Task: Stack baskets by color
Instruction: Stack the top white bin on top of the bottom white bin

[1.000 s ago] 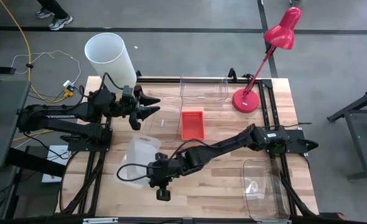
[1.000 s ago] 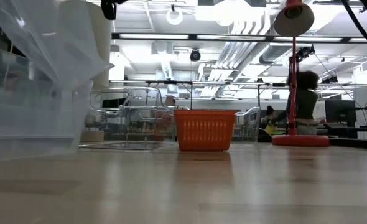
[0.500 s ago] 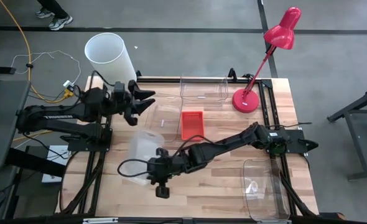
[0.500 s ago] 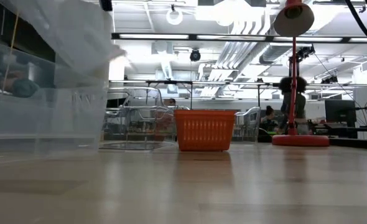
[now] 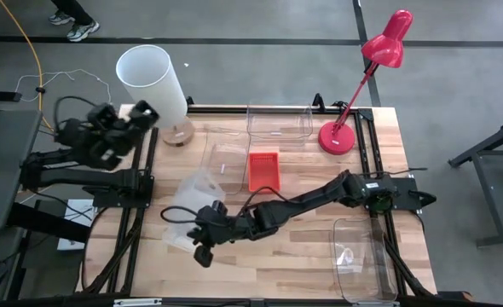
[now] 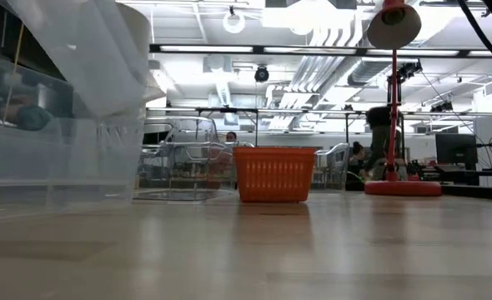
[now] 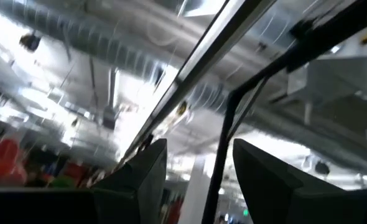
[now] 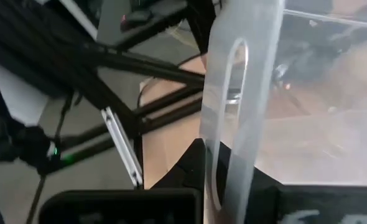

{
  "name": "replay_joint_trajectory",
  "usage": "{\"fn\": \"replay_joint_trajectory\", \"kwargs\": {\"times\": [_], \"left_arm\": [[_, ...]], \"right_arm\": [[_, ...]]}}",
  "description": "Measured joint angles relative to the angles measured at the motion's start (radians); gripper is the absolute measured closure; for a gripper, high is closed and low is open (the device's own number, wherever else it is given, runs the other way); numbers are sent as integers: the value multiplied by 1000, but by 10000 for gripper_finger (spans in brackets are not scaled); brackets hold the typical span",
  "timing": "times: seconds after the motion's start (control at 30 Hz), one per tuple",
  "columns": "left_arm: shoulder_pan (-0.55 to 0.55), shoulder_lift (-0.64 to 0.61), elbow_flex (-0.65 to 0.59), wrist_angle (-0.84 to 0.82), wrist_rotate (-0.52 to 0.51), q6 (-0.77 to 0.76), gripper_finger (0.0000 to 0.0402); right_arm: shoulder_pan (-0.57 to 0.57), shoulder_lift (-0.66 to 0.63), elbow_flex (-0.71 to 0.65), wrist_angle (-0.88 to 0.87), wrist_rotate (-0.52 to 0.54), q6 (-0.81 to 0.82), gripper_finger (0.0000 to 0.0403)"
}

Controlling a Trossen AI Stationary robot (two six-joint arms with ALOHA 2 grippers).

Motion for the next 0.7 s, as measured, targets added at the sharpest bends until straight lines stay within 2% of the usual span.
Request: {"fn": "replay_joint_trajectory", "kwargs": {"times": [0.17,0.5,0.7], "left_arm": [[0,-53,0,-4,-28,0,230],[0,-54,0,-51,-42,0,230],[0,-52,0,-119,-42,0,230]], "right_arm": [[18,13,0,36,67,76,403],[45,17,16,-17,219,83,403],[52,26,7,-13,233,20,403]]}}
